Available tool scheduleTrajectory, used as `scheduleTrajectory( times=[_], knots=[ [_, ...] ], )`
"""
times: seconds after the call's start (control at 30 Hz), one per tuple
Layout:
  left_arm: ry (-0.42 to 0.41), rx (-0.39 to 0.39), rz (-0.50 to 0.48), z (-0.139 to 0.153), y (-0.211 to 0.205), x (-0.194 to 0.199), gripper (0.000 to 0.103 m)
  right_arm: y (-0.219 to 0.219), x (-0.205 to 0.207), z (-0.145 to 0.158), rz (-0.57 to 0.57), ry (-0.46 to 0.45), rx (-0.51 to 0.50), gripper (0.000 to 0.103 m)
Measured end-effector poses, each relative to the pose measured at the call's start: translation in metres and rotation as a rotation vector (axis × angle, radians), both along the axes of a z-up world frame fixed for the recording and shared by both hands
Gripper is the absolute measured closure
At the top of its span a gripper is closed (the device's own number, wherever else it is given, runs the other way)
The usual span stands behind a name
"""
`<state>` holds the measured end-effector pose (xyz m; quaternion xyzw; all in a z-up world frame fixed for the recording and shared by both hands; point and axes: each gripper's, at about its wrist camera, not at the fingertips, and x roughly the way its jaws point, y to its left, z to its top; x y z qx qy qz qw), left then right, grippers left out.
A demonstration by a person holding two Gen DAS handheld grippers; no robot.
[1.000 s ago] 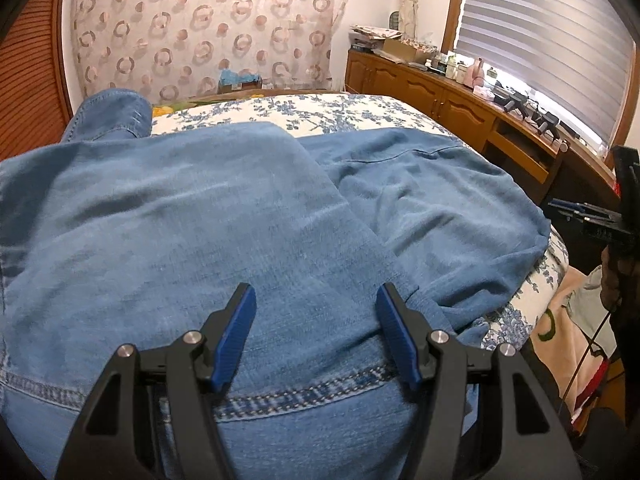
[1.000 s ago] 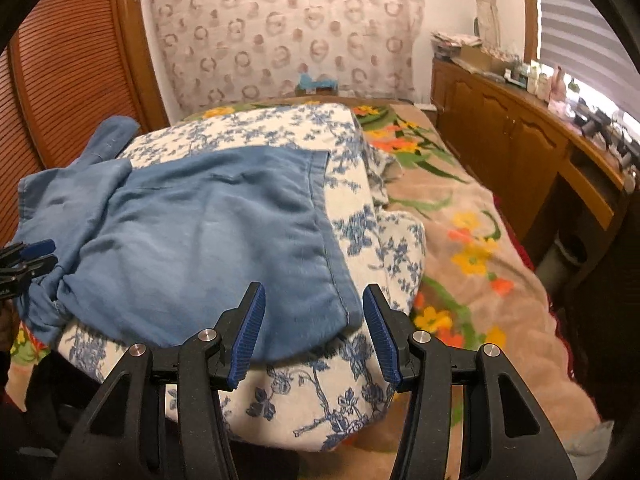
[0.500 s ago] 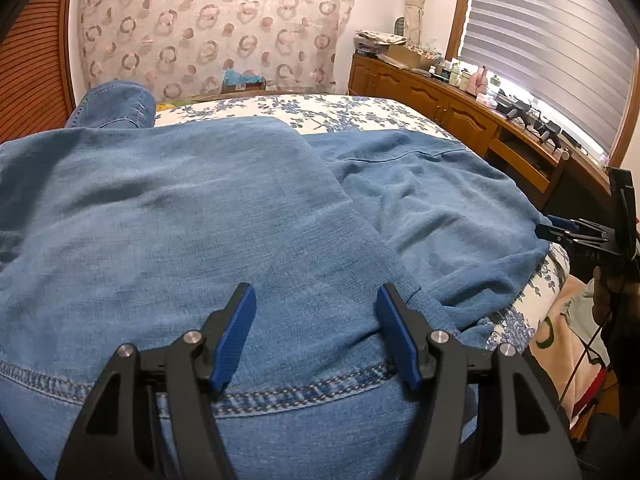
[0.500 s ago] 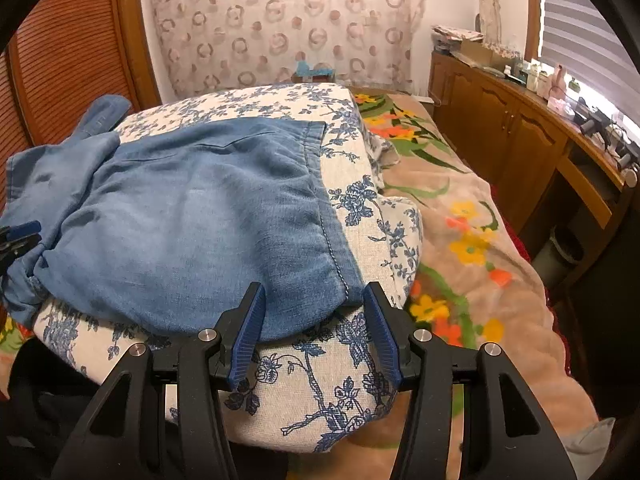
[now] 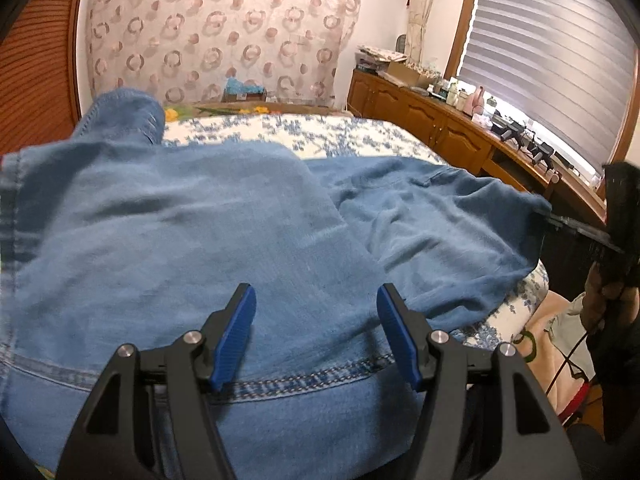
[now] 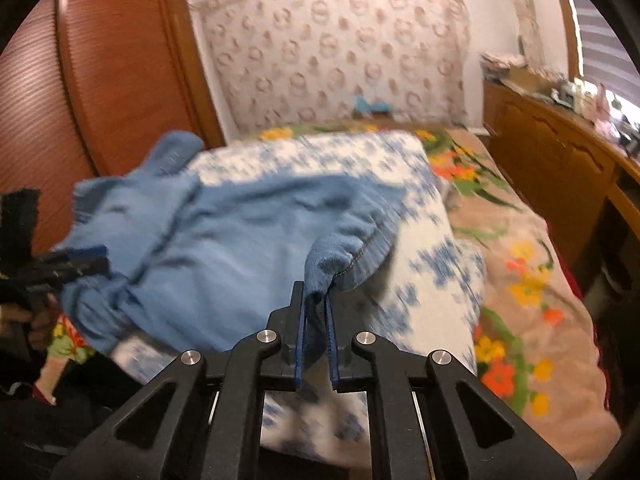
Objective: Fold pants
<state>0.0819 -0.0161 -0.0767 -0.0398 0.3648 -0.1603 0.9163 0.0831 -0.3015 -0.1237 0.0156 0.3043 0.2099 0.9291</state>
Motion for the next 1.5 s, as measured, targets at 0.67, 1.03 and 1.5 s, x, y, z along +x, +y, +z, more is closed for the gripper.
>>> scheduleTrajectory(
  times=[0.67, 1.03, 1.5],
  knots=[
    [-0.047, 0.000, 0.115, 0.020, 0.058, -0.023, 0.041, 0.170, 0.015, 0.091, 0.371, -0.180, 0.011, 0.100],
    [-0.027, -0.005, 0.108, 0.009, 0.054, -0.021, 0.041, 0.119, 0.047, 0.008, 0.132, 0.023, -0.138, 0.057],
    [-0.006, -0.003, 0.094, 0.002, 0.049, -0.018, 0.041, 0.123, 0.036, -0.040, 0.121, 0.145, -0.187, 0.050]
  ],
)
